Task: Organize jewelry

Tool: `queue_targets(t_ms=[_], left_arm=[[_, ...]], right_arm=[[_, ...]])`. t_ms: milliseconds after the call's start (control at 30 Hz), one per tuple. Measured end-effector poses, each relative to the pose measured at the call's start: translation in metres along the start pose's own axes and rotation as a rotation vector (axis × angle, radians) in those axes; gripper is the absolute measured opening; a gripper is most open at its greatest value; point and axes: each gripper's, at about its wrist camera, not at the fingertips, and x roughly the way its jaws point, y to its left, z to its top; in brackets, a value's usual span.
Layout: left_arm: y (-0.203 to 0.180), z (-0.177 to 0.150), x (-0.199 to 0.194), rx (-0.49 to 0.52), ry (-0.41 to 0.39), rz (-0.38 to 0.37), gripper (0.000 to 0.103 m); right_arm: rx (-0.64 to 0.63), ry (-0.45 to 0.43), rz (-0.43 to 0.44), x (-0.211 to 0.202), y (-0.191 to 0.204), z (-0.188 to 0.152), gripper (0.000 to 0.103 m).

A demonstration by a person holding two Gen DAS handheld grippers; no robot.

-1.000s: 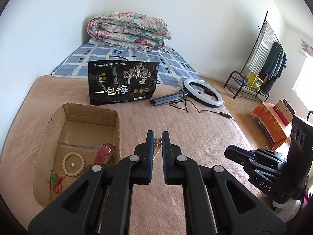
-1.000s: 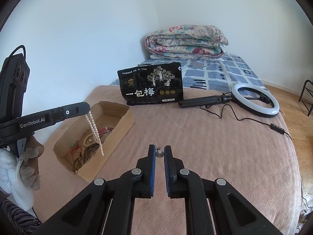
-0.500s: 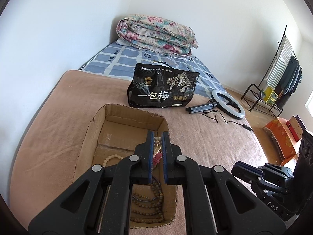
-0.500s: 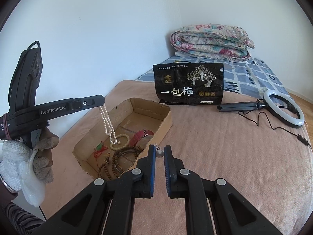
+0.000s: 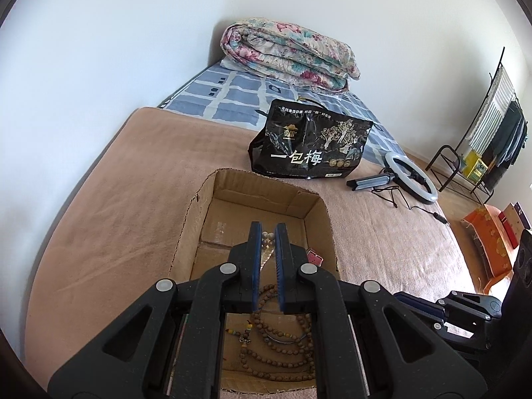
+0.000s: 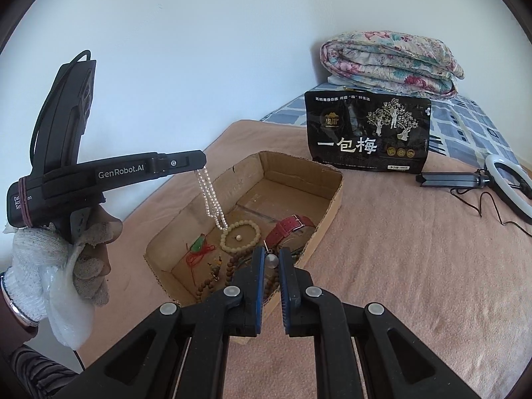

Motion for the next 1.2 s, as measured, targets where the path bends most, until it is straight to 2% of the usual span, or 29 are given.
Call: queue_targets(t_ms=[267,300,333,367,433,467,500,533,600,633,900,1200], left_arm=[[0.005,-0.009,0.007,0.012,0.031,0.020,0.006],[0.005,-0.009,0.007,0.015,0.034,0.024,0.006],[0.004,-0.010,0.008,0.018,0.036,0.028,0.006],[0.004,-0.010,0.008,0.019,0.036,0.031,0.006],[0.005,-0.010,0.008,0.014,0.038,0.031,0.006],[0.005,-0.009,0.009,0.012,0.041,0.031,0.006],[0.005,-0.009,0.010,0.010,0.045,0.033,0.015],[0.005,-0.009,0.010,0.009,0.046,0.037,0.040],[0.005,-0.009,0.008,0.009,0.032,0.052,0.067],[0.005,-0.009,0.007,0.006,0.024,0.064,0.073],[0.004,-0.010,0.004,0.010,0.022,0.079,0.073],[-0.007,-0.007,-0.019,0.036,-0.026,0.084,0.073]], right_arm=[[-0.027,0.042,0.023,0.020,0.019,-0.005,0.007],[-0.027,0.043,0.022,0.021,0.019,-0.006,0.009],[-0.027,0.041,0.018,0.021,0.020,-0.006,0.022],[-0.030,0.033,0.013,0.020,0.020,-0.006,0.030],[-0.036,0.024,-0.009,0.018,0.021,-0.007,0.058],[-0.036,0.019,-0.013,0.018,0.020,-0.006,0.064],[-0.035,0.015,-0.016,0.017,0.019,-0.006,0.073],[-0.033,0.012,-0.018,0.016,0.019,-0.006,0.078],[-0.033,0.007,-0.031,0.014,0.019,-0.007,0.085],[-0.033,0.002,-0.040,0.013,0.018,-0.007,0.088],[-0.021,0.000,-0.088,0.008,0.015,-0.008,0.098],[-0.012,-0.021,-0.134,-0.014,0.013,-0.006,0.100]])
